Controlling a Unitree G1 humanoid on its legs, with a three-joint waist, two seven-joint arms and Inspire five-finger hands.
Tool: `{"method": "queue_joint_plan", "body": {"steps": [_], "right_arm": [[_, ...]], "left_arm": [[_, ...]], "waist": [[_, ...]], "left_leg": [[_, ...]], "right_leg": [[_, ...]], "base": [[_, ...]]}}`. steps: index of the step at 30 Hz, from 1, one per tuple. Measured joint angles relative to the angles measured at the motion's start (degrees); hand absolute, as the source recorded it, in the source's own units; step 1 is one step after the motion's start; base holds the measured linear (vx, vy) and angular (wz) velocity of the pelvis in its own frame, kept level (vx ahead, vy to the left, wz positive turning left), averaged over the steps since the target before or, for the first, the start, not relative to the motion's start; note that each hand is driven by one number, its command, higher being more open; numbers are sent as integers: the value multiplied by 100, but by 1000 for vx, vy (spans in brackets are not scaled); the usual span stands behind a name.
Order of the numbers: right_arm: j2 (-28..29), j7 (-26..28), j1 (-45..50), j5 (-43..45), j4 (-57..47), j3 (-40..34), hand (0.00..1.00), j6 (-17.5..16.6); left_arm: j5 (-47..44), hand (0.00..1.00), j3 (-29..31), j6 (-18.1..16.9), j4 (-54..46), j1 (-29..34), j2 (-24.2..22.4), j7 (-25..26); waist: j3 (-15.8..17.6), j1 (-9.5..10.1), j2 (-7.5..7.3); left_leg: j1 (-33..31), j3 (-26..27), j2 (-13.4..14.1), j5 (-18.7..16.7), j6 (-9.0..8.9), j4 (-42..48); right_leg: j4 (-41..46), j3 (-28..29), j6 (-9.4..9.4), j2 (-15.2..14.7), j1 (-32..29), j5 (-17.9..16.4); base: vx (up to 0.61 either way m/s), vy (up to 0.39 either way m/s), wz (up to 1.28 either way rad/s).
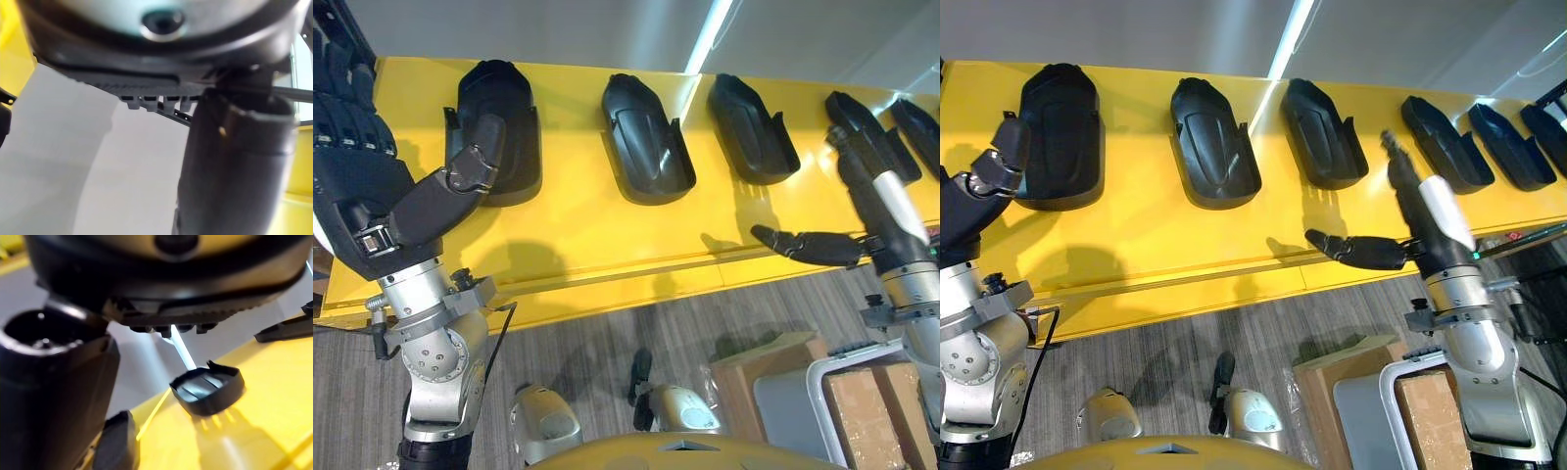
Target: Walk over and take three plastic housings, then place them on the shelf
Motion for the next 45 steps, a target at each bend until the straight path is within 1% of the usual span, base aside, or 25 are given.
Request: {"method": "queue_joint_plan", "body": {"steps": [2,4,6,9,11,14,18,22,24,28,31,33,36,39,40,45], "right_arm": [[-11,118,-10,-46,316,125,100,151],[-44,205,-61,-46,520,166,100,224],[-253,314,-171,-44,827,298,100,356],[-259,343,-194,-34,1042,329,100,411],[-259,351,-259,-6,1160,379,100,414],[-260,349,-456,70,1362,438,100,408],[-300,344,-656,76,1537,462,100,390],[-633,302,-713,71,1738,535,100,347],[-711,222,-885,65,1904,536,100,267],[-712,145,-1082,64,1949,536,100,142],[-759,-42,-1336,62,2063,587,100,-18],[-992,-184,-1486,53,2138,663,100,-86],[-1146,-317,-1675,53,2187,680,100,-142],[-1149,-335,-1878,53,2327,681,100,-215],[-1152,-336,-1989,53,2421,690,100,-229],[-1153,-330,-2216,-20,2790,853,100,-227]], "left_arm": [[-25,100,34,1,0,-1,94,-64],[-116,100,40,5,-1,0,182,-118],[-181,100,80,85,-1,-2,239,-187],[-191,100,87,95,-1,-2,314,-229],[-218,100,130,96,-1,-1,341,-254],[-223,100,157,96,-1,0,442,-301],[-223,100,157,95,0,-1,467,-375],[-227,100,158,95,0,-3,467,-417],[-263,100,172,95,4,-8,469,-417],[-397,100,194,94,16,-9,486,-411],[-395,100,194,94,21,-11,486,-407],[-395,100,194,94,26,-10,486,-401],[-395,100,193,90,64,-12,486,-386],[-394,100,190,90,159,-18,485,-371],[-394,100,191,89,204,-28,485,-349],[-394,100,185,88,236,-55,485,-311]], "waist": [[-22,50,-33],[-29,76,-43],[-38,105,-56],[-70,166,-104],[-93,170,-137],[-120,178,-177],[-125,180,-184],[-127,182,-177],[-129,175,-176],[-132,180,-175],[-131,186,-172],[-125,201,-144],[-121,203,-83],[-128,194,-5],[-124,200,45],[-115,206,105]], "left_leg": [[-61,-85,0,-18,4,43],[-99,-125,4,-24,7,74],[-91,-144,2,-38,15,87],[-95,-167,2,-40,14,86],[-97,-183,0,-47,15,87],[-112,-195,0,-88,-23,94],[-130,-204,1,-93,-15,111],[-202,-248,8,-96,20,187],[-239,-245,6,-100,28,204],[-248,-250,5,-100,32,214],[-272,-265,4,-103,39,227],[-296,-273,1,-105,42,231],[-328,-277,-8,-105,42,230],[-367,-294,-12,-92,55,232],[-430,-305,-17,-68,62,232],[-490,-358,-35,-11,58,209]], "right_leg": [[-6,-32,-1,-2,18,1],[-12,-63,-3,-2,23,2],[-24,-79,-15,-6,62,12],[-33,-94,-15,-3,80,13],[-33,-108,-16,-4,92,13],[-33,-117,-23,-4,92,18],[-37,-122,-24,-4,90,19],[-77,-137,-10,4,86,44],[-156,-126,-33,10,84,147],[-158,-124,-29,9,83,184],[-159,-128,-25,7,79,189],[-177,-133,-21,5,72,192],[-231,-139,-13,5,72,199],[-255,-156,-12,6,57,200],[-255,-166,-12,6,-2,200],[-256,-216,-13,1,-37,201]], "base": [[7,50,14],[6,32,11],[1,42,5],[1,31,4],[-6,30,4],[-6,12,1],[-1,8,0],[4,37,3],[-4,49,-1],[-8,51,1],[-8,27,1],[-17,36,1],[0,0,0],[1,4,1],[3,15,6],[7,11,4]]}}
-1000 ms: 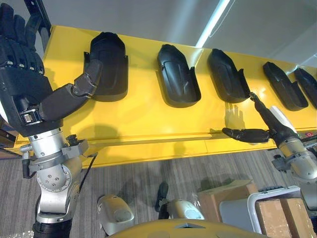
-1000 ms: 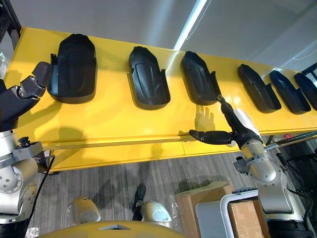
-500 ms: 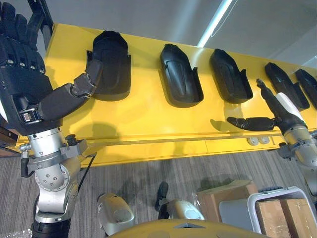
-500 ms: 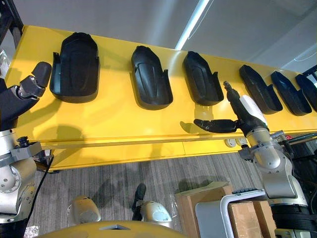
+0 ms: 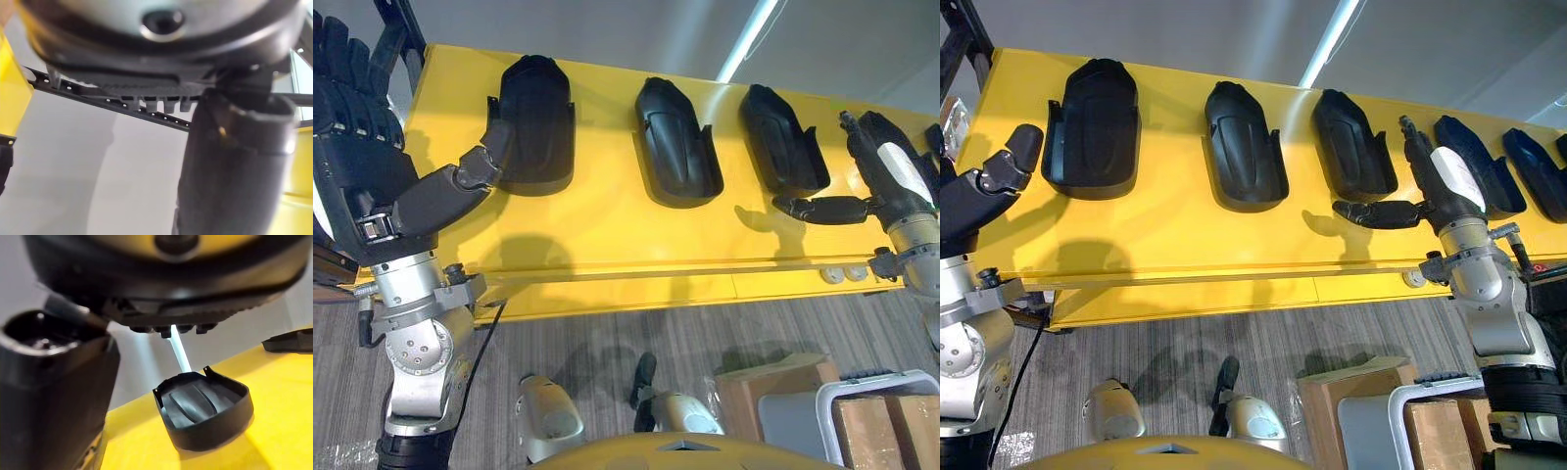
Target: Walk over and take three plastic housings, then place them on the shelf
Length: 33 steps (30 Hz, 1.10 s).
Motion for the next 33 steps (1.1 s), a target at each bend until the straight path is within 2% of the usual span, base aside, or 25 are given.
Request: {"method": "queue_joint_plan", "body": {"steps": [4,8,16,23,29,33], "right_arm": [[-12,44,-190,-29,128,80,100,112],[-315,182,-358,-27,288,232,100,228],[-331,879,-672,36,518,375,100,403],[-331,1370,-666,95,614,513,100,620],[-331,1541,-573,95,593,512,100,723],[-331,1628,-465,95,580,472,100,757]], "left_arm": [[0,100,-4,-11,82,-16,0,50],[1,100,-26,-11,210,-101,-4,112],[2,100,-22,-30,209,-273,-7,144],[3,100,-22,-30,209,-273,-13,109],[4,100,-23,-30,209,-272,-14,92],[4,100,-22,-30,209,-268,-14,83]], "waist": [[12,10,44],[79,45,146],[282,112,195],[383,118,107],[439,114,-4],[441,117,-25]], "left_leg": [[-4,-4,-21,2,4,-4],[-25,-28,-69,9,22,-18],[-108,-58,-81,64,38,-31],[-15,-38,-147,104,42,-144],[-6,-28,-152,90,40,-133],[3,-28,-151,76,44,-113]], "right_leg": [[0,-6,0,-20,2,0],[0,-34,0,-63,-1,-1],[3,-72,0,-68,-74,-1],[22,-80,0,-111,-58,-1],[29,-74,-2,-119,-22,-4],[34,-73,-4,-123,-4,-7]], "base": [[-11,27,1],[-18,30,4],[-4,7,2],[0,0,0],[-3,5,0],[-4,16,0]]}}
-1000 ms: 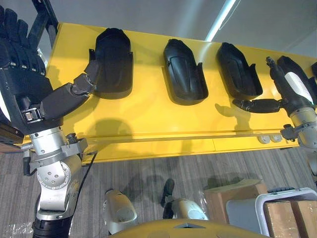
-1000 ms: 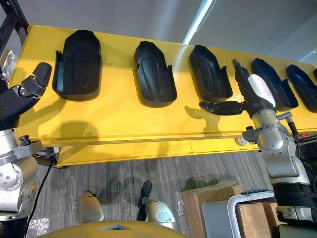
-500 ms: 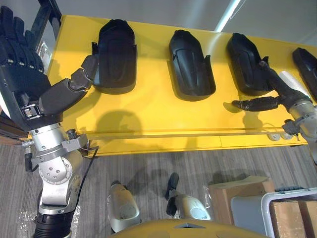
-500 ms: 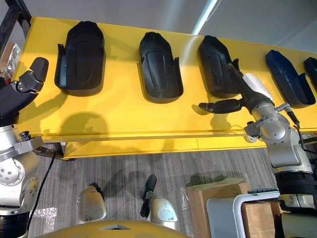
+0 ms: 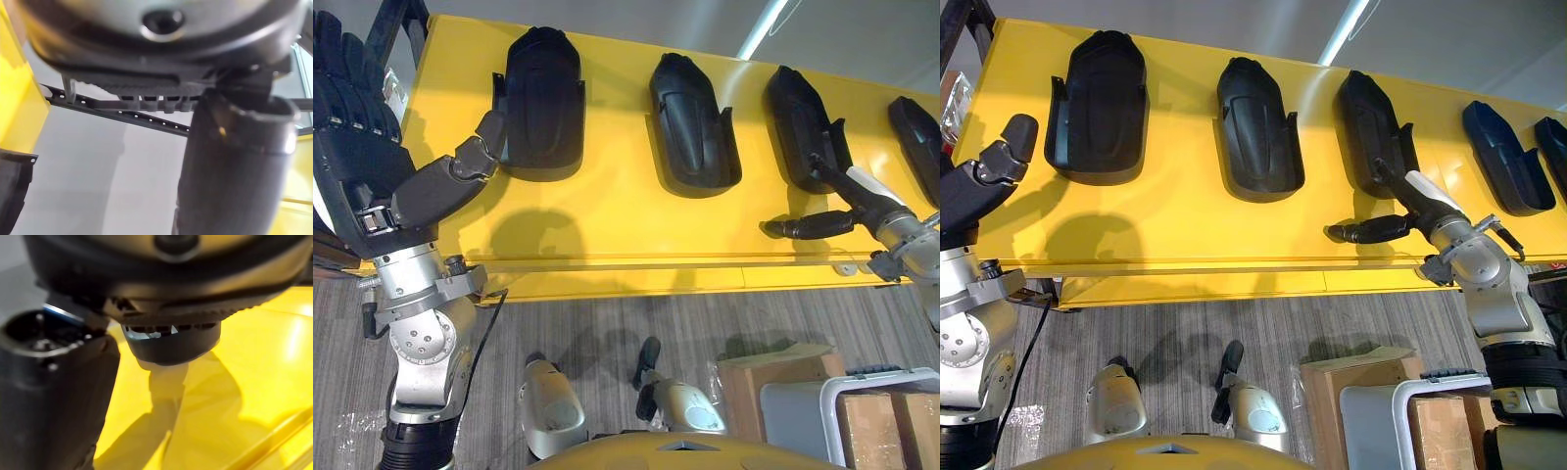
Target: Walk over and take three plastic housings, then place them on the shelf
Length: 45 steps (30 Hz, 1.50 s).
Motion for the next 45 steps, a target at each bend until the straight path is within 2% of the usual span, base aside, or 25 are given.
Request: {"method": "queue_joint_plan", "body": {"steps": [16,22,26,28,30,31,33,35,36,40,43,45], "right_arm": [[1,115,426,-24,-335,-143,100,115],[1,-144,503,-20,-381,-145,100,5],[2,-1164,489,0,-440,-277,100,-559],[1,-2073,427,-6,-758,-673,100,-1030],[1,-2450,375,-15,-966,-907,100,-1251],[1,-2837,312,-55,-1265,-1237,100,-1490],[4,-3257,316,-237,-1624,-1677,100,-1755],[54,-3515,373,-369,-1950,-1960,100,-1947],[255,-3526,575,-395,-2274,-2168,100,-2093],[955,-3307,1292,-395,-2962,-2343,100,-2163],[1681,-2873,2031,-192,-3163,-2347,100,-2010],[2420,-2424,2571,573,-3160,-2396,100,-1676]], "left_arm": [[0,100,3,4,-1,104,0,-124],[0,100,3,4,-2,108,0,-130],[-3,100,3,3,-1,115,-1,-132],[-5,100,1,-4,-1,241,-18,-129],[-4,100,-2,-18,-1,376,-37,-126],[-4,100,-5,-55,-1,534,-117,-122],[-5,100,-37,-85,-1,632,-292,-124],[-7,100,-37,-120,-7,718,-409,-121],[-7,100,-40,-122,-9,795,-480,-121],[-8,100,-47,-126,-17,806,-725,-107],[-4,100,-80,-128,-47,880,-894,-96],[-3,100,-98,-130,-101,1072,-1117,-95]], "waist": [[-33,5,-50],[-37,-1,-55],[-67,-20,-50],[-230,-67,-18],[-345,-109,4],[-457,-149,39],[-585,-196,92],[-700,-254,130],[-803,-311,148],[-978,-387,234],[-1095,-517,357],[-1215,-565,495]], "left_leg": [[12,25,78,-61,-18,111],[13,25,79,-57,-16,105],[19,27,75,-49,-17,88],[27,52,74,-48,-19,57],[48,74,64,-45,-23,14],[110,108,38,-40,-30,-39],[153,127,-21,-22,-32,-117],[235,167,-79,17,-24,-235],[338,185,-136,70,-24,-376],[550,290,-266,164,-19,-644],[709,351,-374,205,-11,-827],[824,432,-390,254,-28,-954]], "right_leg": [[3,30,-6,42,30,-4],[3,29,-6,45,29,-5],[2,21,-6,44,28,-5],[-8,20,-6,44,11,-4],[-10,19,-6,41,1,-4],[-11,19,-6,26,3,-4],[-14,11,-6,-8,2,-5],[-14,1,-6,-46,25,-5],[-12,-8,-7,-79,60,-7],[-11,-18,-47,-160,138,-56],[0,-22,34,-241,213,-168],[-1,7,48,-241,226,-183]], "base": [[-2,5,-1],[0,0,0],[0,0,0],[0,0,0],[10,4,-2],[20,8,-5],[41,30,-3],[43,39,0],[31,25,3],[28,25,-3],[2,10,1],[27,6,-12]]}}
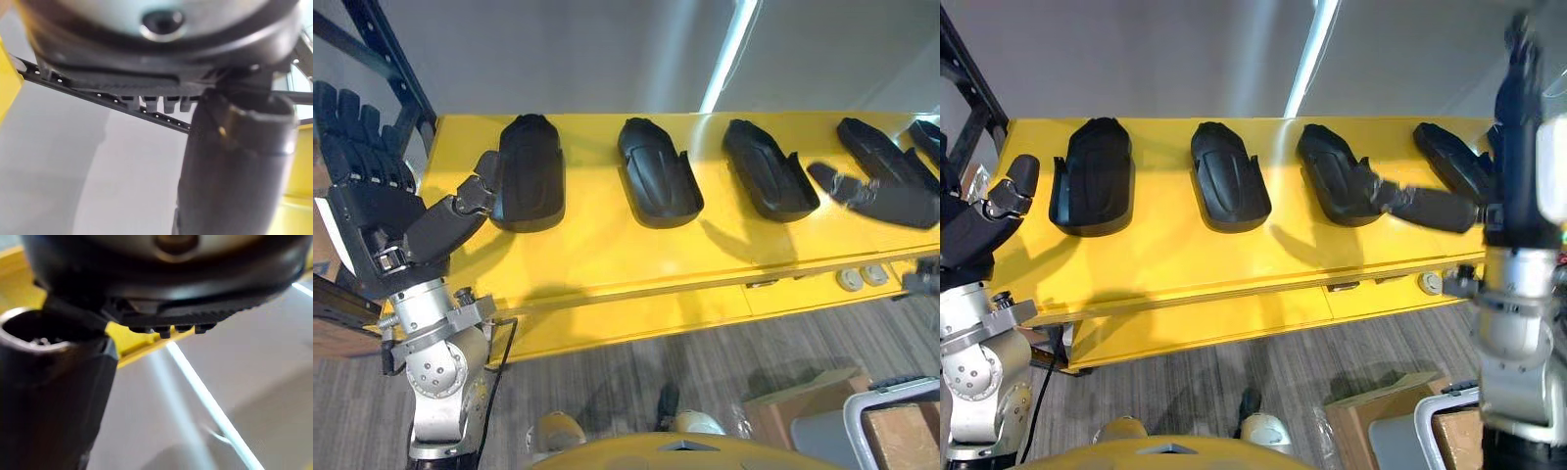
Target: Walk over and take three plastic housings, then place them on the shelf
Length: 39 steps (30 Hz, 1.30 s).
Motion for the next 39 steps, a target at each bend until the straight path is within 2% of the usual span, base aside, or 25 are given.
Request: {"method": "queue_joint_plan", "body": {"steps": [4,7,10,13,17,20,24,30,39], "right_arm": [[1187,888,819,1650,0,-42,100,439],[1603,1464,1291,2368,-1,150,100,552],[1668,2048,1601,2798,-23,385,100,556],[1649,2494,1661,2854,-26,473,100,551],[1364,2796,1576,3023,-26,709,100,549],[1226,2832,1374,3026,-26,1078,100,550],[1099,2676,945,3017,-25,1464,100,549],[1080,2253,316,2904,53,1567,100,547],[1070,1668,-359,2636,771,1648,100,555]], "left_arm": [[-4,100,5,0,-88,196,-254,-38],[-6,100,4,0,-87,232,-320,-68],[-5,100,-44,-9,-85,342,-319,-68],[2,100,-177,-10,-77,324,-308,-26],[20,100,-363,-8,-30,244,-287,115],[48,100,-447,5,83,-10,-158,259],[51,100,-447,7,85,-179,-9,422],[255,100,-440,27,85,-397,31,555],[474,100,-379,31,78,-550,198,639]], "waist": [[-58,-78,109],[-71,-187,132],[-92,-229,147],[-92,-247,154],[-95,-241,177],[-81,-221,161],[105,-202,141],[408,-103,151],[731,-36,214]], "left_leg": [[229,178,-28,144,-40,-283],[363,309,-34,174,-57,-401],[481,551,-41,200,-74,-507],[479,665,-36,246,-88,-562],[449,710,-33,254,-96,-569],[371,676,-34,253,-94,-545],[234,580,-33,241,-76,-466],[145,461,-33,227,-60,-409],[-29,253,-39,174,-15,-242]], "right_leg": [[-7,122,7,23,-1,-4],[-14,223,14,42,-8,-10],[-20,455,27,71,-107,-2],[-28,569,54,104,-224,27],[-27,613,51,115,-293,44],[-25,602,52,110,-342,60],[-17,536,51,93,-394,65],[-2,433,48,74,-390,64],[81,292,14,19,-400,37]], "base": [[29,-10,-19],[-18,-4,-22],[-32,2,-36],[-24,-18,-23],[-1,-5,-7],[-6,9,4],[-11,17,10],[-6,19,10],[-24,28,10]]}}
